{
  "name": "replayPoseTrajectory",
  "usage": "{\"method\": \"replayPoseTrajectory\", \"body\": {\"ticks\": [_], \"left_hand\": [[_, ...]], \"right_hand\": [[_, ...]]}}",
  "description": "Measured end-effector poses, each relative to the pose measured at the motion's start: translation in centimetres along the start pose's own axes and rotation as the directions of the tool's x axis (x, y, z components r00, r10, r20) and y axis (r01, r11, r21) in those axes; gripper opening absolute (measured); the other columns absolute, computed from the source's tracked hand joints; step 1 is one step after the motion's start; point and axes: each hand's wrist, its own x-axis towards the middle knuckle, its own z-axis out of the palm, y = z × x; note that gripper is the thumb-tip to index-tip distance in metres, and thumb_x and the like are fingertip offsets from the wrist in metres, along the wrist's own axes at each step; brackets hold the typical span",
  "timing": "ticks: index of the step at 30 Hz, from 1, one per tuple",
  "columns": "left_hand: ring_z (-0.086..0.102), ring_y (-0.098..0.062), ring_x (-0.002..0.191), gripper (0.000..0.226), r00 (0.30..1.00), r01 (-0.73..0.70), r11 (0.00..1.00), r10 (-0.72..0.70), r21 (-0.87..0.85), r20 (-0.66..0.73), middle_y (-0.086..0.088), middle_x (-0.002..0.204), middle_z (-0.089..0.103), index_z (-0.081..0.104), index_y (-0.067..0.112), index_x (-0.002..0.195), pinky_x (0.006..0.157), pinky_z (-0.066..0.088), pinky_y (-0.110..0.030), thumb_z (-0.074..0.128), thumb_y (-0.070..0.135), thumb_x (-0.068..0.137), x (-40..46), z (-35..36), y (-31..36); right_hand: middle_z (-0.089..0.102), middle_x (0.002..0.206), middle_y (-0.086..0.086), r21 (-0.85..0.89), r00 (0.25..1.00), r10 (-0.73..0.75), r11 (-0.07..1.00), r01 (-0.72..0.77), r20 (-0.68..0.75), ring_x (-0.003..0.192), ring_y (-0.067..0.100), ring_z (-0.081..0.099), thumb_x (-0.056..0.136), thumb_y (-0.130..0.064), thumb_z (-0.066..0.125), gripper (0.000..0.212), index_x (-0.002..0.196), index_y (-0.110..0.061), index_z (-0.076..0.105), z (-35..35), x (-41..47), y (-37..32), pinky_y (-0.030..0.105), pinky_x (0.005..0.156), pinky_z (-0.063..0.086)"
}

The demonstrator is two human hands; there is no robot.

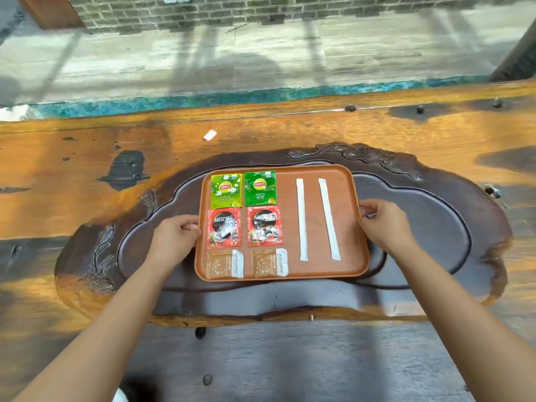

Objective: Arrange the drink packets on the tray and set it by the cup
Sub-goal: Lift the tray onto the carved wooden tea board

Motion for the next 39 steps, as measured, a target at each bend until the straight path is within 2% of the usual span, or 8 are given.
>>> {"method": "replayPoseTrajectory", "body": {"ticks": [4,9,13,16,20,23,34,39], "left_hand": [[0.068,-0.021,0.08,0.035,1.0,0.014,1.0,-0.014,0.015,0.01,-0.001,0.081,0.072,0.067,0.036,0.076,0.084,0.054,-0.045,0.052,0.005,0.084,0.4,0.5,-0.5],[0.066,-0.022,0.083,0.031,1.0,0.002,0.999,-0.002,0.042,-0.001,-0.003,0.084,0.071,0.068,0.031,0.081,0.085,0.054,-0.045,0.05,0.006,0.085,0.3,1.0,-0.5],[0.067,-0.02,0.079,0.032,0.999,-0.023,0.996,0.026,0.081,-0.027,-0.004,0.084,0.072,0.069,0.029,0.083,0.08,0.056,-0.043,0.047,0.005,0.085,0.1,1.2,-0.4],[0.067,-0.02,0.08,0.031,0.999,-0.023,0.996,0.027,0.086,-0.043,-0.003,0.087,0.072,0.072,0.025,0.089,0.079,0.056,-0.043,0.048,0.005,0.085,-0.1,1.4,-0.5],[0.067,-0.018,0.077,0.032,0.999,0.0,0.999,0.001,0.045,-0.034,-0.004,0.085,0.071,0.071,0.022,0.098,0.078,0.057,-0.042,0.048,0.005,0.085,-0.5,1.7,-0.5],[0.066,-0.019,0.081,0.031,0.999,0.0,1.0,0.001,0.028,-0.032,-0.006,0.092,0.072,0.07,0.021,0.104,0.08,0.056,-0.042,0.048,0.007,0.087,-0.7,1.9,-0.7],[0.065,-0.019,0.087,0.03,0.996,0.0,1.0,-0.002,-0.016,-0.091,-0.008,0.098,0.072,0.069,0.02,0.107,0.084,0.054,-0.042,0.051,0.007,0.086,-0.7,2.3,-0.8],[0.065,-0.021,0.088,0.024,0.995,0.037,0.999,-0.039,-0.018,-0.092,-0.003,0.084,0.07,0.07,0.016,0.104,0.087,0.053,-0.045,0.058,0.01,0.085,-0.7,2.3,-0.8]], "right_hand": [[0.071,0.094,0.011,-0.008,1.0,0.006,1.0,-0.006,0.02,0.095,0.033,0.061,0.076,0.004,0.048,0.039,0.104,-0.016,0.069,0.5,0.5,-0.1,0.033,0.08,0.047],[0.071,0.094,0.01,-0.027,0.999,0.023,0.999,-0.022,0.031,0.095,0.031,0.06,0.077,0.004,0.046,0.042,0.107,-0.016,0.068,1.1,0.7,0.2,0.029,0.076,0.044],[0.071,0.096,0.011,-0.029,1.0,0.02,0.999,-0.02,0.017,0.096,0.032,0.06,0.079,0.002,0.048,0.038,0.107,-0.016,0.068,1.3,0.8,0.3,0.032,0.08,0.046],[0.069,0.094,0.011,-0.022,1.0,0.024,0.999,-0.024,0.012,0.097,0.032,0.06,0.08,0.001,0.048,0.037,0.108,-0.015,0.067,1.1,0.8,0.4,0.033,0.081,0.045],[0.059,0.081,0.003,-0.013,1.0,0.019,1.0,-0.019,-0.004,0.094,0.031,0.059,0.08,0.003,0.048,0.038,0.108,-0.014,0.066,0.9,0.5,0.6,0.029,0.077,0.042],[0.057,0.08,0.001,-0.022,1.0,0.013,1.0,-0.013,-0.008,0.094,0.032,0.059,0.08,0.004,0.047,0.038,0.108,-0.013,0.066,1.0,0.4,0.6,0.029,0.075,0.041],[0.069,0.095,0.015,-0.026,0.999,-0.019,1.0,0.018,-0.039,0.094,0.034,0.058,0.081,0.004,0.046,0.037,0.109,-0.011,0.065,1.3,0.3,0.4,0.032,0.078,0.044],[0.069,0.093,0.014,-0.034,1.0,-0.009,0.999,0.008,-0.018,0.096,0.033,0.057,0.082,0.002,0.045,0.039,0.114,-0.013,0.063,1.4,0.2,0.5,0.029,0.075,0.04]]}}
